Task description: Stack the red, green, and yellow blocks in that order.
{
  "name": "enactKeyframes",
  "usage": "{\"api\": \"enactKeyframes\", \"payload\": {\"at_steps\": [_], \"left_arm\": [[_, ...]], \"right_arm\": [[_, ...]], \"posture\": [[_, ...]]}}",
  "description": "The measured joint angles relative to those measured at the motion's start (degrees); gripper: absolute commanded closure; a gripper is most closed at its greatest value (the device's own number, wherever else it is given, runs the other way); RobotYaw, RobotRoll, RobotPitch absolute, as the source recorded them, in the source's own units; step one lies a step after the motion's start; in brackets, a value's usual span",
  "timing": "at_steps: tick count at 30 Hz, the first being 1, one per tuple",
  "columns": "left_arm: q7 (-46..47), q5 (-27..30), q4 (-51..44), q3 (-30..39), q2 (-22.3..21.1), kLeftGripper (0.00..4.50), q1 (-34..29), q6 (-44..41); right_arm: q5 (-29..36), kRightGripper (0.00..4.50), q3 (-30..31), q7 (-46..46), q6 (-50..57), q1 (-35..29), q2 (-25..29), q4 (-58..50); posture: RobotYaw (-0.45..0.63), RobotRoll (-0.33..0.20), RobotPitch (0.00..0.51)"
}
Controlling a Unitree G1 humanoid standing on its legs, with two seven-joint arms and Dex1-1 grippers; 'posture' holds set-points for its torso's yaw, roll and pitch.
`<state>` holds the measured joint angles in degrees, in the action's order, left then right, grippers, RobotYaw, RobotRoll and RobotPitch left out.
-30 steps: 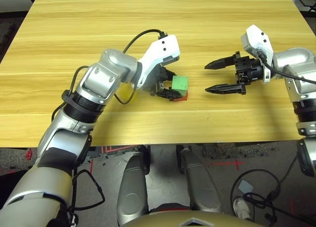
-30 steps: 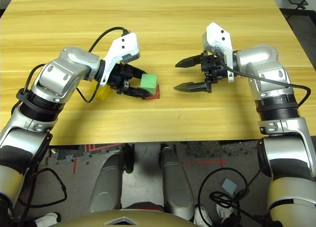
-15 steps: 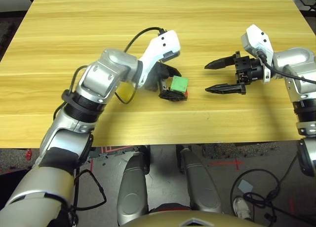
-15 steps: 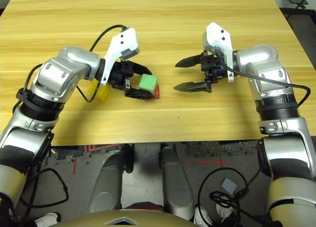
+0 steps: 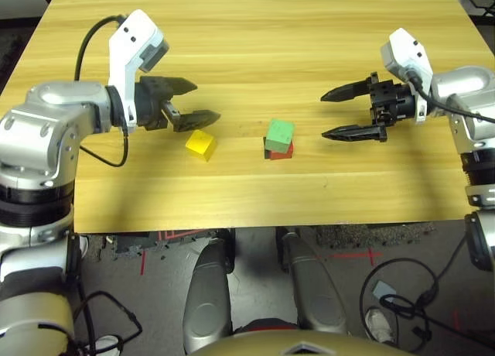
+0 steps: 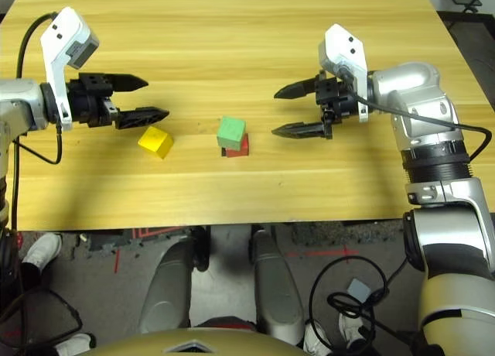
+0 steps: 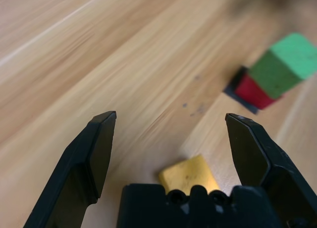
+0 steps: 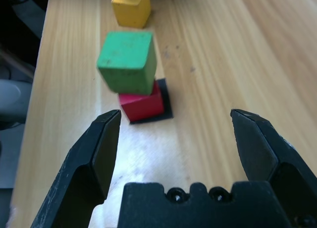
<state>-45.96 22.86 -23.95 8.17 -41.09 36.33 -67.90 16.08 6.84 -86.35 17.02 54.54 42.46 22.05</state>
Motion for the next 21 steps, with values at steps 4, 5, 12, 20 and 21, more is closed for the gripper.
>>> {"api": "enactKeyframes", "payload": {"at_steps": [4,5,12,20,21], "left_arm": [[8.8,1.0,-9.4,2.9,7.7,0.01,-4.4,-9.7],[10.6,1.0,-10.8,3.2,8.9,0.01,-4.6,-11.1],[18.5,0.5,-13.9,4.0,10.5,0.01,-7.3,-12.7],[20.0,0.6,-13.3,3.8,10.0,0.01,-10.7,-8.6],[20.0,0.7,-13.0,3.6,9.9,0.01,-11.2,-8.1]], "right_arm": [[-0.6,0.0,0.5,-1.6,-1.5,2.2,-1.0,1.8],[-0.6,0.0,0.7,-2.3,-1.5,2.3,-1.1,1.9],[-0.7,0.0,1.2,-4.4,-1.5,2.1,-1.5,2.7],[-0.8,0.0,1.2,-4.7,-1.5,2.1,-1.7,2.7],[-0.8,0.0,1.2,-4.7,-1.5,2.1,-1.7,2.7]], "posture": [[0.01,-0.115,0.286],[0.01,-0.115,0.286],[0.02,-0.119,0.287],[0.0,-0.122,0.289],[0.0,-0.122,0.289]]}}
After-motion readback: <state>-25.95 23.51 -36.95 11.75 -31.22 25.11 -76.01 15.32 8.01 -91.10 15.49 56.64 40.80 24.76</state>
